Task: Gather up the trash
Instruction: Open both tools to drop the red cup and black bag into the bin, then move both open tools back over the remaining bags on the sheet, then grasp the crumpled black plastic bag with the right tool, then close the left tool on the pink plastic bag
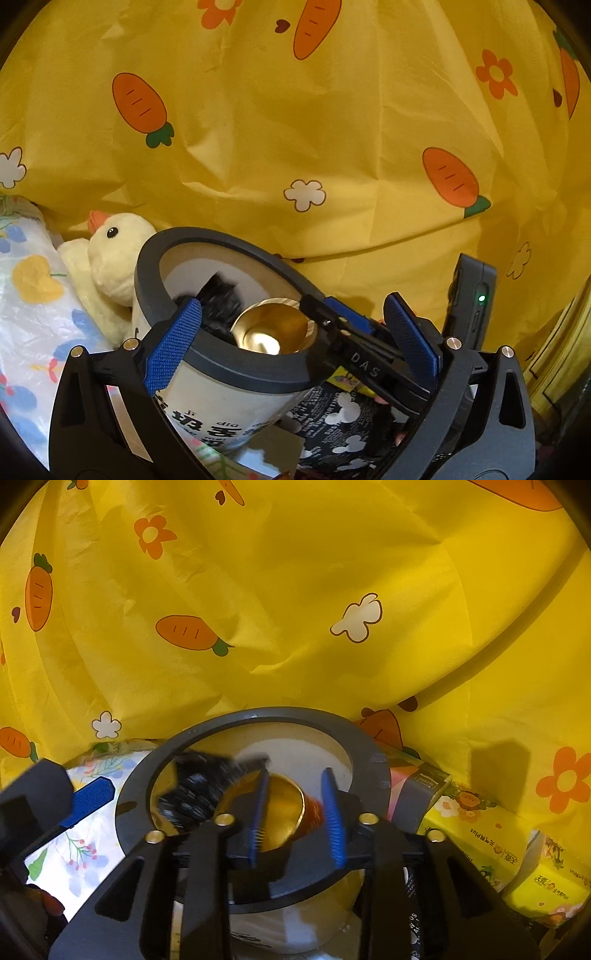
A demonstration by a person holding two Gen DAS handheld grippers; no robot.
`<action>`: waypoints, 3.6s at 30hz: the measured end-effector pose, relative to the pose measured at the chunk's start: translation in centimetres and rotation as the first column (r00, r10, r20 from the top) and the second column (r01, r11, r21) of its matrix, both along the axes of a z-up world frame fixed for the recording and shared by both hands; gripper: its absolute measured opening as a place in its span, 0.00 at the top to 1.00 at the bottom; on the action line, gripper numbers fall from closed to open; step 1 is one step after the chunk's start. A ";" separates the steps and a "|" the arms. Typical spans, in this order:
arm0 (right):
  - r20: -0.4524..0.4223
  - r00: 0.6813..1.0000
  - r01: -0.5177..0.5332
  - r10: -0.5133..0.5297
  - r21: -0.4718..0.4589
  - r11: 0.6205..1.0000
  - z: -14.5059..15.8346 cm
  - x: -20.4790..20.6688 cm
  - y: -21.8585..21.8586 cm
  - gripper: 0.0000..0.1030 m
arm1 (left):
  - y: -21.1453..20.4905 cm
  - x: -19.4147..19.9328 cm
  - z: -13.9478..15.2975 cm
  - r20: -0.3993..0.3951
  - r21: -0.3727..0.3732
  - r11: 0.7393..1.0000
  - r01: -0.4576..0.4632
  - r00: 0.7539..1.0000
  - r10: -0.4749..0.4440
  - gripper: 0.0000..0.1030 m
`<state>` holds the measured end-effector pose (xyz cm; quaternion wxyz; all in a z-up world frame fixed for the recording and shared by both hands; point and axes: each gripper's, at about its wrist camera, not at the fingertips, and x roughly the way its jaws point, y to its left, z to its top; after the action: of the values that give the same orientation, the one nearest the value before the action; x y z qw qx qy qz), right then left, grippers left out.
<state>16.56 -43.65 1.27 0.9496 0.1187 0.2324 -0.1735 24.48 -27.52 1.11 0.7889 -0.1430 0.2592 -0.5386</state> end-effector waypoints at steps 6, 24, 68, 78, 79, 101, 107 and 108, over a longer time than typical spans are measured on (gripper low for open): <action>0.052 0.999 0.020 -0.017 -0.045 0.999 0.9 -1.3 0.9 0.38 | 2.3 -1.7 1.3 0.067 0.019 0.992 -0.125 0.990 0.123 0.06; 0.173 0.974 -0.133 0.147 -0.091 0.987 1.9 -7.0 10.4 0.06 | 18.9 -10.4 0.3 0.294 0.243 0.650 -0.720 0.693 0.658 0.06; -0.369 0.577 -0.768 0.729 0.058 0.638 -8.0 9.4 48.9 0.37 | 46.3 -11.0 1.3 0.311 0.242 0.071 -0.968 0.147 0.939 0.06; -0.342 0.578 -0.770 0.741 0.071 0.634 -7.8 8.5 47.8 0.63 | 44.7 -10.8 2.0 0.333 0.246 0.118 -0.962 0.198 0.922 0.06; -0.335 0.585 -0.767 0.738 0.068 0.638 -7.7 8.4 47.4 0.63 | 44.5 -10.7 2.1 0.336 0.249 0.124 -0.961 0.206 0.919 0.06; -0.112 0.829 -0.557 0.548 -0.081 0.826 -4.2 6.4 36.2 0.63 | 41.5 1.1 -1.3 0.254 0.360 0.274 -0.892 0.377 0.891 0.17; -0.108 0.831 -0.554 0.546 -0.070 0.829 -4.6 6.6 35.7 0.62 | 41.3 4.4 -3.7 0.224 0.457 0.270 -0.848 0.403 0.887 0.24; -0.106 0.832 -0.552 0.544 -0.069 0.831 -4.5 6.5 35.7 0.62 | 41.3 4.7 -3.9 0.219 0.467 0.270 -0.842 0.406 0.887 0.25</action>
<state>23.09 -7.97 -3.26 0.9537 -0.0062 0.2869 0.0901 29.18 13.82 -2.83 0.9470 -0.0694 0.3046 0.0745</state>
